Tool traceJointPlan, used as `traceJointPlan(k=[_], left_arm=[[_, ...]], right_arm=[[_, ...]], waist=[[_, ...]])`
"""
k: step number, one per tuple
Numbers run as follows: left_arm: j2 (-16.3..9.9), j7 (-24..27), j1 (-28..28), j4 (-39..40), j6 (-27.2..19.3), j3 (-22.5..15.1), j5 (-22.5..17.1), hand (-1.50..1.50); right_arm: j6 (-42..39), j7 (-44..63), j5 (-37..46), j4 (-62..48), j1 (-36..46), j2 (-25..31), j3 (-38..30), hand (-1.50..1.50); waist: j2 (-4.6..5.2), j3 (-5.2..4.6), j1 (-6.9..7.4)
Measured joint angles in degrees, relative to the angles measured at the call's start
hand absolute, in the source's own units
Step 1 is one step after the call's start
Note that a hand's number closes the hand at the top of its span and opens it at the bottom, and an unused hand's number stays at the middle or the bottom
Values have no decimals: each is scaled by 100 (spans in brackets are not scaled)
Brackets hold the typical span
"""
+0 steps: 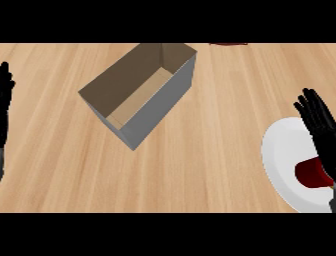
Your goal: Pick the can from the plate and place it in the cardboard box
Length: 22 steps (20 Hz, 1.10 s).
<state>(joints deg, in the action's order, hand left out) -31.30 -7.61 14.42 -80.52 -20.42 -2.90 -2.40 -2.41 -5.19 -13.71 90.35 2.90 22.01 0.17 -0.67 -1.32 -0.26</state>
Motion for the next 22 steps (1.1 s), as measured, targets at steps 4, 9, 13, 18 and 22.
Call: traceJointPlan(k=[4,9,13,18,22], left_arm=[[-44,239,-258,173,144,94,44,0],[-91,281,-575,403,224,11,164,0],[-48,280,-741,434,320,-49,153,0],[54,383,-798,532,353,-108,217,0],[116,323,-773,510,360,-158,280,0]], right_arm=[[-862,-52,-604,14,-190,398,-330,-150],[-1820,-512,6,178,-185,1660,-528,-150],[-2278,-1961,464,-629,-708,1815,-630,-150],[-2749,-3396,477,-1850,-713,1961,-836,-150],[-2333,-4050,1118,-2472,-466,2384,-790,-150]], waist=[[42,85,-5],[30,82,-2],[73,137,-1],[98,159,63],[101,162,117]])
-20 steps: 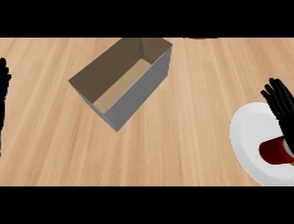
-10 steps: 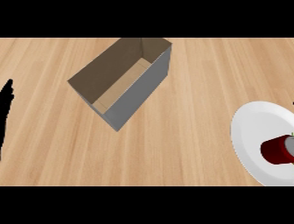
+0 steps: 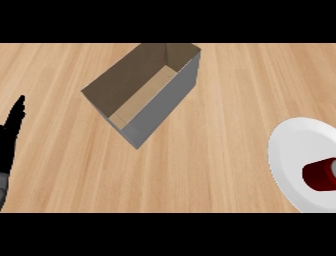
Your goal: Pick the can from the plate and place it in the cardboard box
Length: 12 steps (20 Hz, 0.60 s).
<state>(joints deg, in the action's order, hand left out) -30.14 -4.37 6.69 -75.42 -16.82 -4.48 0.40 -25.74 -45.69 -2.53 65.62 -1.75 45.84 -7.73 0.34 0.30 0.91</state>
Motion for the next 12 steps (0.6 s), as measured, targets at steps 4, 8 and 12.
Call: traceJointPlan(k=[4,8,12], left_arm=[[-15,63,6,37,51,27,17,0],[-24,137,22,93,158,82,-10,0],[-18,70,14,41,179,99,33,0]], right_arm=[[402,-293,810,-148,210,602,300,-150],[568,-430,1476,-246,480,1015,765,-150],[641,-298,2126,-192,768,1223,1315,-150]], waist=[[5,-7,45],[2,-16,59],[-6,-23,64]])
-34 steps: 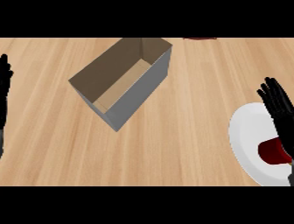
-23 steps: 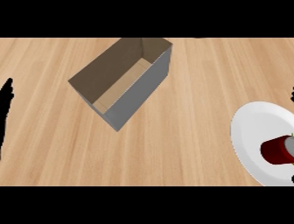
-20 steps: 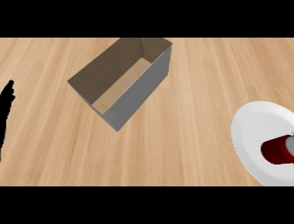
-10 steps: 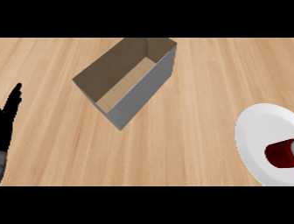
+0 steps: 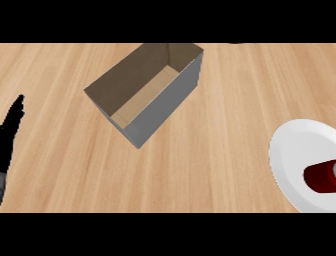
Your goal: Pick the can from the plate and place it in the cardboard box
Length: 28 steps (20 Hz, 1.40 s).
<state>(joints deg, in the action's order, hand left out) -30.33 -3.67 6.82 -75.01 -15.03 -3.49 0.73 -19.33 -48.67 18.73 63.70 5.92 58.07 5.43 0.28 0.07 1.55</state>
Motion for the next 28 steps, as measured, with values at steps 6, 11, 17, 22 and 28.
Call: traceJointPlan(k=[6,11,17,22,28], left_arm=[[67,-5,17,7,25,89,90,0],[106,111,-79,83,169,252,123,0],[221,-7,-200,-130,231,372,308,0],[397,66,-127,9,235,472,463,0],[414,-65,-171,-157,341,597,528,0]], right_arm=[[-281,392,635,-6,618,-49,602,-150],[-328,638,1147,-170,962,-354,863,-150],[-335,605,1546,-342,1106,-562,841,-150],[-317,577,1749,-378,1033,-750,814,-150],[-453,589,1645,70,826,-805,770,-150]], waist=[[-9,-6,-43],[-16,-6,-79],[-24,-5,-113],[-26,-7,-139],[-33,-7,-154]])
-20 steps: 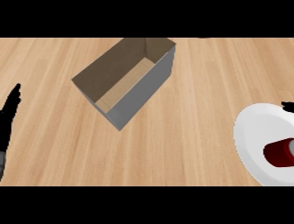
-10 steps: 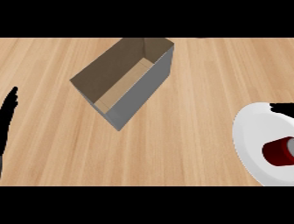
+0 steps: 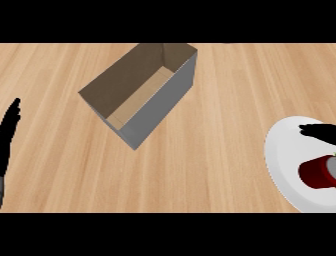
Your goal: Pick the can from the plate and place it in the cardboard box
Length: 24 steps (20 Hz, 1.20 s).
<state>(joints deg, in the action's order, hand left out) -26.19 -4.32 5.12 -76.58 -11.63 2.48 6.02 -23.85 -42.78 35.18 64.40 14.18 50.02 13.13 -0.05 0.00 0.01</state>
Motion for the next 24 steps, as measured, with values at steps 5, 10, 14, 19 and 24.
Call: traceJointPlan(k=[5,10,14,19,24], left_arm=[[-20,87,86,156,121,151,22,0],[77,31,31,61,133,177,135,0],[125,106,58,136,198,260,186,0],[179,47,115,103,301,341,277,0],[250,111,81,111,342,404,326,0]], right_arm=[[-116,105,-288,751,-407,114,-110,-150],[-356,472,-310,1375,-664,276,-143,-150],[-447,813,-50,1527,-765,170,-74,-150],[-424,980,340,1451,-834,-197,-53,150],[47,1045,667,1318,-659,-680,-184,150]], waist=[[-5,-3,-35],[-6,-4,-29],[-1,-3,-15],[-5,-12,-3],[-16,-30,10]])
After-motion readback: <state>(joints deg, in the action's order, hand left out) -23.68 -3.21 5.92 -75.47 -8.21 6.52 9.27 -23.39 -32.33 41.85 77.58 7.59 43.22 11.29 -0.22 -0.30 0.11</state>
